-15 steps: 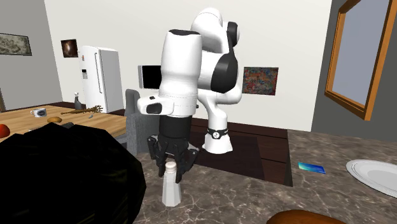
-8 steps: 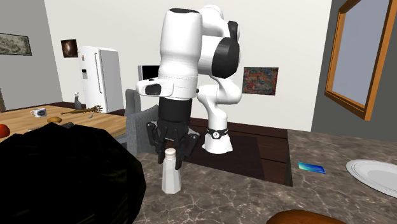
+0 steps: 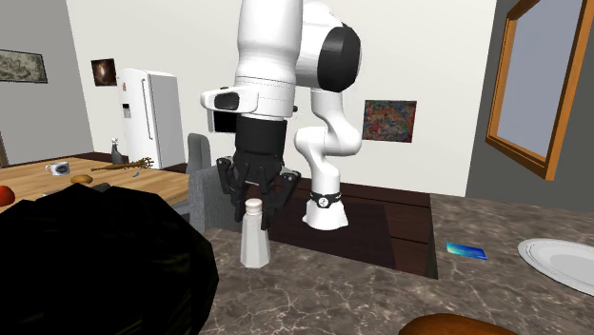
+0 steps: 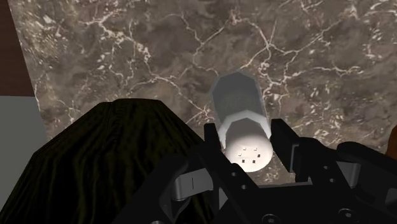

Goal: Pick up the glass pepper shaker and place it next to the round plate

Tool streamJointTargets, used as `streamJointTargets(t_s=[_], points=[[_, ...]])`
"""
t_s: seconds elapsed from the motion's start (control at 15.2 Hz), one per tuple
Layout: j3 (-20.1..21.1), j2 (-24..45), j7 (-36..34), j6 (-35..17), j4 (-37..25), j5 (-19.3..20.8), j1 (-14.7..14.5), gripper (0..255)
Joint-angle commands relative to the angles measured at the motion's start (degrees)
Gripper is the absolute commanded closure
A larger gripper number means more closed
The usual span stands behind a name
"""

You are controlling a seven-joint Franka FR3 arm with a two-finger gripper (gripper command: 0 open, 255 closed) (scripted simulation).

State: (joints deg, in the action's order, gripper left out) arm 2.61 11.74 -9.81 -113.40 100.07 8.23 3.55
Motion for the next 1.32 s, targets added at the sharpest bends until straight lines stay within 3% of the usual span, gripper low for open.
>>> streamJointTargets(t_s=[0.0,0.86,1.25], points=[[0.0,-0.3,0.2,1.5,-1.2,-0.1,0.0,255],[0.1,-1.0,1.3,11.1,-10.1,-0.5,-0.2,255],[2.6,-6.0,-4.6,10.6,-3.9,-0.3,-3.4,255]])
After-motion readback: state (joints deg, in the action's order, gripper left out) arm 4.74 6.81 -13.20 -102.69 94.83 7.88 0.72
